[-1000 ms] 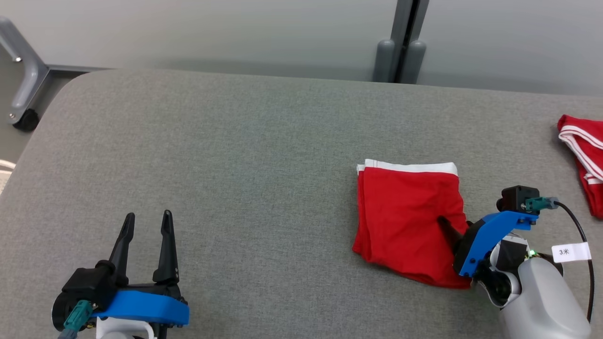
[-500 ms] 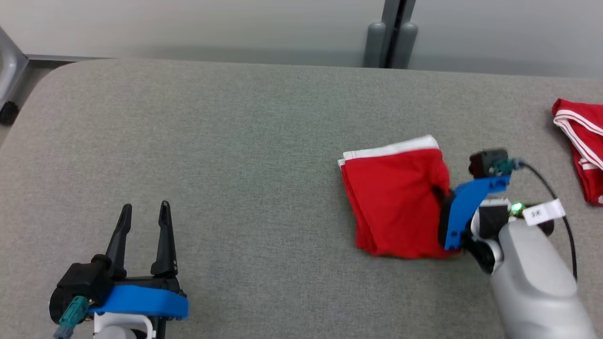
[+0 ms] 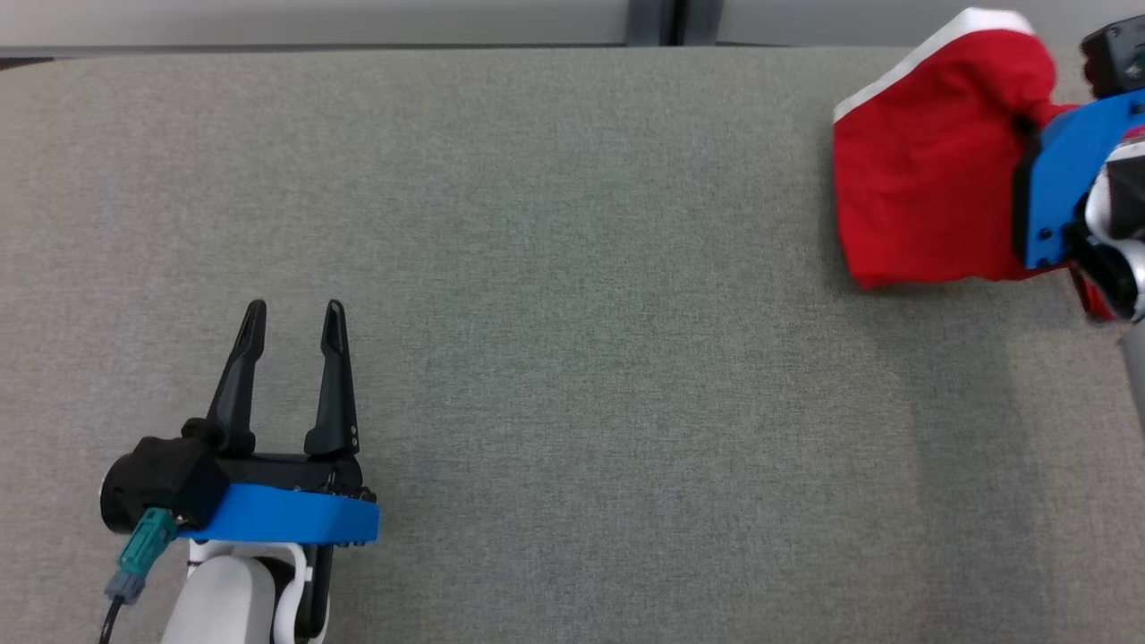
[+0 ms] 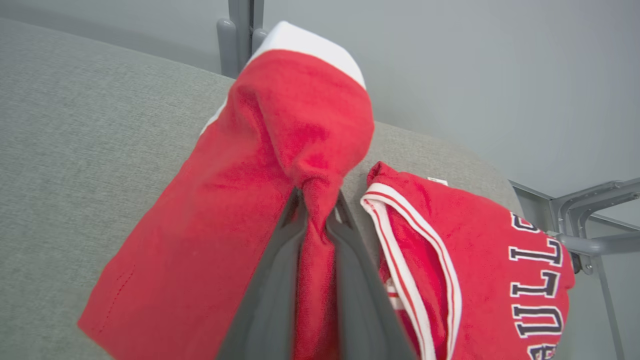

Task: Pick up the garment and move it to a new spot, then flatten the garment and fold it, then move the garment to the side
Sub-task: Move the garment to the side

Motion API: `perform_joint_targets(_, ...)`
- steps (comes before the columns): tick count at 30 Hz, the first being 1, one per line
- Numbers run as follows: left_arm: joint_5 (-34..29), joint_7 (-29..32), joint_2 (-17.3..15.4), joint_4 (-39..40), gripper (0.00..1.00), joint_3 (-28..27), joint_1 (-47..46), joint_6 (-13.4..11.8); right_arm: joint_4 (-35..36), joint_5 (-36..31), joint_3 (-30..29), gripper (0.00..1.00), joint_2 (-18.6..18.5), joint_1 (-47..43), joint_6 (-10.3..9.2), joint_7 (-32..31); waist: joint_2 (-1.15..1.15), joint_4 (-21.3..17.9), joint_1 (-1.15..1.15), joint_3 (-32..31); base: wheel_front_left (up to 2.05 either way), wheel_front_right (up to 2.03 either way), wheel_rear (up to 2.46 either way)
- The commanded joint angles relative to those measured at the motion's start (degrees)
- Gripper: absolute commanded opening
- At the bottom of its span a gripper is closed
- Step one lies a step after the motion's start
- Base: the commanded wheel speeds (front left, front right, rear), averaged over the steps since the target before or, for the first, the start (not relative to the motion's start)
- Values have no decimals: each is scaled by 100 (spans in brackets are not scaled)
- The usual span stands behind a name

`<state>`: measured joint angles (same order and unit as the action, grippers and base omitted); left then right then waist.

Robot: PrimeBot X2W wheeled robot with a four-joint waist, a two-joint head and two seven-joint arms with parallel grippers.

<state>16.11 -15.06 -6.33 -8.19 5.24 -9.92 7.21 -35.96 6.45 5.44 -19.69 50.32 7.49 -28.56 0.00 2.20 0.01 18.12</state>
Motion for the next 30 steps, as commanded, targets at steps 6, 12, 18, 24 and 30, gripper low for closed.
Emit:
perform_joint_targets(6,-40,-12,-138,236,100,173,-330,41,256,196,275,0,-1016,315,1,-126,0,-213,-1,495,0,0,0)
perform_joint_targets(12,-15,-12,-210,395,100,354,-743,41,567,333,596,0,-1952,272,0,-65,0,-390,-1,1066,0,0,0)
perform_joint_targets(18,-1,-13,-303,464,100,489,-1142,42,666,35,433,0,-2506,79,0,187,0,-432,-1,1487,0,0,0)
perform_joint_targets(24,25,-12,-407,522,100,569,-1336,42,673,-443,-3,0,-2649,-138,0,518,0,-350,-1,1725,0,0,0)
perform_joint_targets(30,-8,-13,-475,557,100,529,-1334,42,607,-1168,-508,16,-2645,-262,-1,717,0,-270,-1,1812,0,0,0)
